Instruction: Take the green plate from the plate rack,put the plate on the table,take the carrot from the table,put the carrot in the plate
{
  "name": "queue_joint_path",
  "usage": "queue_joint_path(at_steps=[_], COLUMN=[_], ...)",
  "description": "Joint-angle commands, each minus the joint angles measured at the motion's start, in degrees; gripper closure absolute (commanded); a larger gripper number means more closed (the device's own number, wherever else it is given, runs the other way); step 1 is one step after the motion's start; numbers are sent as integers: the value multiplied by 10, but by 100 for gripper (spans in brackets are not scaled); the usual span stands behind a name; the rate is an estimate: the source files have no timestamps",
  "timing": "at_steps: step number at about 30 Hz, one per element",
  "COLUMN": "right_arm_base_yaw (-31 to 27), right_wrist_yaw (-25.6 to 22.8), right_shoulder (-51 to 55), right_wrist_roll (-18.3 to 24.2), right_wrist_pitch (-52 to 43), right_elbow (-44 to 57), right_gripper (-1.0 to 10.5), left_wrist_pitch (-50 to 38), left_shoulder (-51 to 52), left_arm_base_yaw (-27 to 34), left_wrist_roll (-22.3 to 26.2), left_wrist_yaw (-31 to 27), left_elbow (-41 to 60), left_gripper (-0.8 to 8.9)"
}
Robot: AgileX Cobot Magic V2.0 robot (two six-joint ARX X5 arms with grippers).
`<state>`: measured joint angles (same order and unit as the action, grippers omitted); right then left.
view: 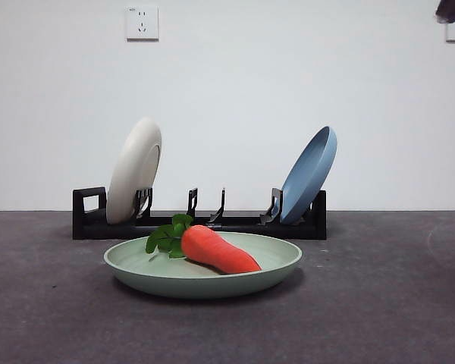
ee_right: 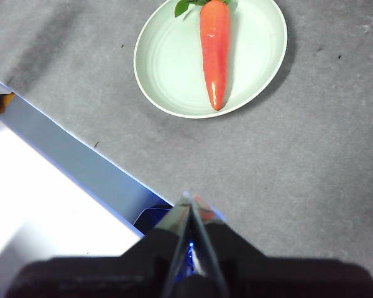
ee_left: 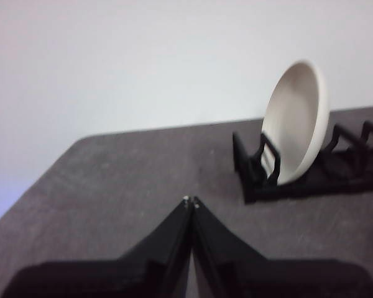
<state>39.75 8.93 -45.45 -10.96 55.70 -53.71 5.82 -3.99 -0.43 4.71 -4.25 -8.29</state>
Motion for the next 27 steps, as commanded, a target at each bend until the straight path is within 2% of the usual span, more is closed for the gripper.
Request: queue_joint_path(at_steps=[1, 9, 13, 27], right_arm_base_yaw=[1, 1, 1, 1], right_wrist_yaw=[-1, -1, -2, -1], right_shoulder=[2, 2, 2, 2], right_wrist_roll=[-1, -1, -1, -1], right_wrist_pitch=[-3, -3, -3, -3], right_elbow=[3, 3, 3, 3], right_gripper=[946, 946, 946, 946], left_wrist_pitch=[-6, 14, 50, 47], left_shoulder=[21, 39, 39, 38], left_arm_base_yaw=[7, 11, 12, 12], left_wrist_roll=[-18, -51, -52, -53], left_wrist_yaw=[3, 23, 33, 31], left_elbow=[33, 81, 81, 81], left_gripper=[817, 817, 817, 817])
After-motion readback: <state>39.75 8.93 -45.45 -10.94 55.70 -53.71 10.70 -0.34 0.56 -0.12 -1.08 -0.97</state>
